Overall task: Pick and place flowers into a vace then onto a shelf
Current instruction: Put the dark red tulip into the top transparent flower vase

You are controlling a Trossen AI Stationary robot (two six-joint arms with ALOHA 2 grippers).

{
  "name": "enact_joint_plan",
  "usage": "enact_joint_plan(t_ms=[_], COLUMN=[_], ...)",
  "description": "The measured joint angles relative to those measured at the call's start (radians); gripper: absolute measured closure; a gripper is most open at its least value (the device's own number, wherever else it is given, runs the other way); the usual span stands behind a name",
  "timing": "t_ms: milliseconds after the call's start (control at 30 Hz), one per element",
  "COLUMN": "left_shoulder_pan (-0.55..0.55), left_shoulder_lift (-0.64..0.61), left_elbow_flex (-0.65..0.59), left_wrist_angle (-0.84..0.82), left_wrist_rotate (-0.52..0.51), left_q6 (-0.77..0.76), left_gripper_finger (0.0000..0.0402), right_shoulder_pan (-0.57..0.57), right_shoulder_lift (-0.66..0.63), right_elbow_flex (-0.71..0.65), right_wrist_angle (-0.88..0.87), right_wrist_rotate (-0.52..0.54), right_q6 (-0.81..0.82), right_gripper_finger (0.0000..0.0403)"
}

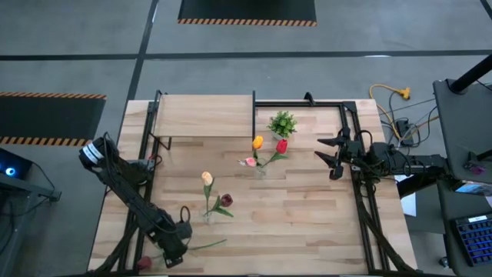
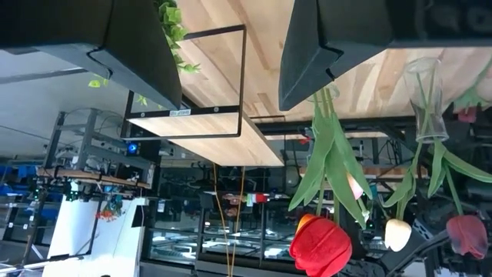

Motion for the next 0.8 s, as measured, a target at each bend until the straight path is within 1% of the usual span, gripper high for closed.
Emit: enact_joint_plan(t_ms=[133, 333, 433, 500, 667, 733, 800], left_shoulder_pan=[-0.007, -0.015, -0.022, -0.025, -0.024, -0.024, -0.025], left_shoulder_lift=[0.0, 0.007, 0.046, 0.094, 0.194, 0.214, 0.219], left_elbow_flex=[-0.033, -0.049, -0.05, -0.042, 0.013, 0.036, 0.046], left_wrist_angle=[0.099, 0.104, 0.108, 0.107, 0.077, 0.051, 0.041], left_wrist_rotate=[-0.001, -0.026, -0.023, -0.014, 0.022, 0.029, 0.037], left_q6=[0.0, -0.006, -0.009, -0.01, 0.005, 0.013, 0.039], left_gripper_finger=[0.0218, 0.0218, 0.0218, 0.0218, 0.0219, 0.0226, 0.0246], right_shoulder_pan=[0.0, 0.0, 0.0, 0.0, 0.0, 0.0, 0.0], right_shoulder_lift=[0.0, 0.0, 0.0, 0.0, 0.0, 0.0, 0.0], right_elbow_flex=[0.0, 0.0, 0.0, 0.0, 0.0, 0.0, 0.0], right_wrist_angle=[0.0, -0.001, -0.006, -0.012, -0.013, -0.013, -0.013], right_wrist_rotate=[0.0, 0.0, 0.0, 0.0, 0.0, 0.0, 0.0], right_q6=[0.0, 0.0, 0.0, 0.0, 0.0, 0.0, 0.0], right_gripper_finger=[0.0193, 0.0193, 0.0193, 0.0193, 0.0193, 0.0193, 0.0193])
